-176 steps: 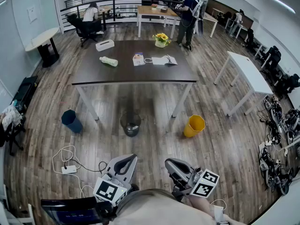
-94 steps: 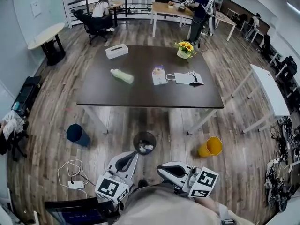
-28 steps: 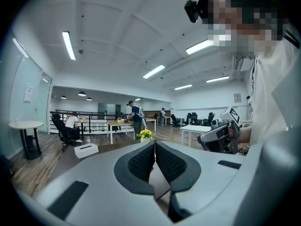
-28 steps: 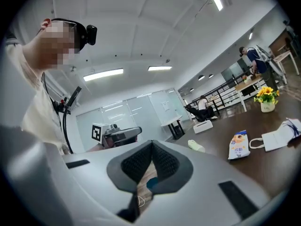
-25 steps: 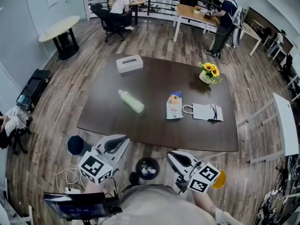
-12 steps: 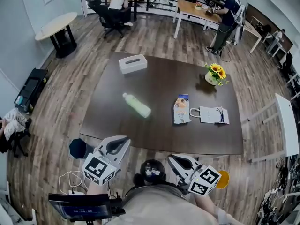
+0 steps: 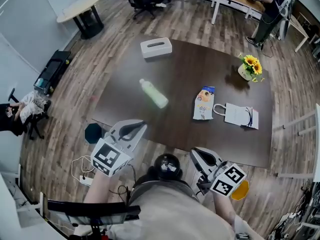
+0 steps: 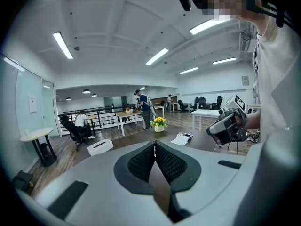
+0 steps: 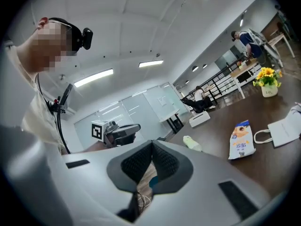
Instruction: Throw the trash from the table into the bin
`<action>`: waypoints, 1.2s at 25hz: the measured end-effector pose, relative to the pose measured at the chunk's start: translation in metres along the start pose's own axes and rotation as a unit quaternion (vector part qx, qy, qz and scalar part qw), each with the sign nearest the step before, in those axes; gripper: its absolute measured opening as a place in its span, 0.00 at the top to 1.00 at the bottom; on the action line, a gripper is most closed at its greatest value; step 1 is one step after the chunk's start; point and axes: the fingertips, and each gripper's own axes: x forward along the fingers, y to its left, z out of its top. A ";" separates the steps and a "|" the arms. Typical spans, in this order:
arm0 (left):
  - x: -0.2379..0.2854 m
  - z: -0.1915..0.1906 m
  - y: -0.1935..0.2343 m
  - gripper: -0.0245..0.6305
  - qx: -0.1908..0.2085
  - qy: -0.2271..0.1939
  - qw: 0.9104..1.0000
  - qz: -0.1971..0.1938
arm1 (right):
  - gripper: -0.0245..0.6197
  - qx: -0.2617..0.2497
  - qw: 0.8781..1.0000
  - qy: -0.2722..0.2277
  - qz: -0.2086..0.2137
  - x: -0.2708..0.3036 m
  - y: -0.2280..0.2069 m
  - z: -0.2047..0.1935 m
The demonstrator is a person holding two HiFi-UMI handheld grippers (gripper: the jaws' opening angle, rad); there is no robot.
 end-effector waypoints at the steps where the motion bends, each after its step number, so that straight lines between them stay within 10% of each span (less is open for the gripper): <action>1: 0.004 -0.001 -0.002 0.94 -0.003 0.004 1.000 0.005 | 0.94 0.004 1.000 0.004 0.007 -0.002 -0.007 0.000; 11: 0.035 -0.020 0.011 0.94 0.052 0.068 0.996 -0.003 | 0.94 0.007 1.000 -0.004 0.014 0.004 -0.025 0.012; 19: 0.069 -0.050 0.081 0.93 0.110 0.079 0.989 -0.058 | 0.94 0.018 0.996 -0.027 -0.079 0.043 -0.036 0.025; 21: 0.082 -0.061 0.101 0.78 0.118 0.086 0.986 -0.081 | 0.94 0.018 0.995 -0.024 -0.092 0.063 -0.035 0.025; 24: 0.106 -0.090 0.120 0.58 0.156 0.127 0.972 -0.123 | 0.94 0.018 0.994 -0.017 -0.108 0.090 -0.034 0.023; 30: 0.151 -0.142 0.143 0.51 0.263 0.208 0.926 -0.173 | 0.94 0.014 0.992 -0.019 -0.128 0.118 -0.035 0.028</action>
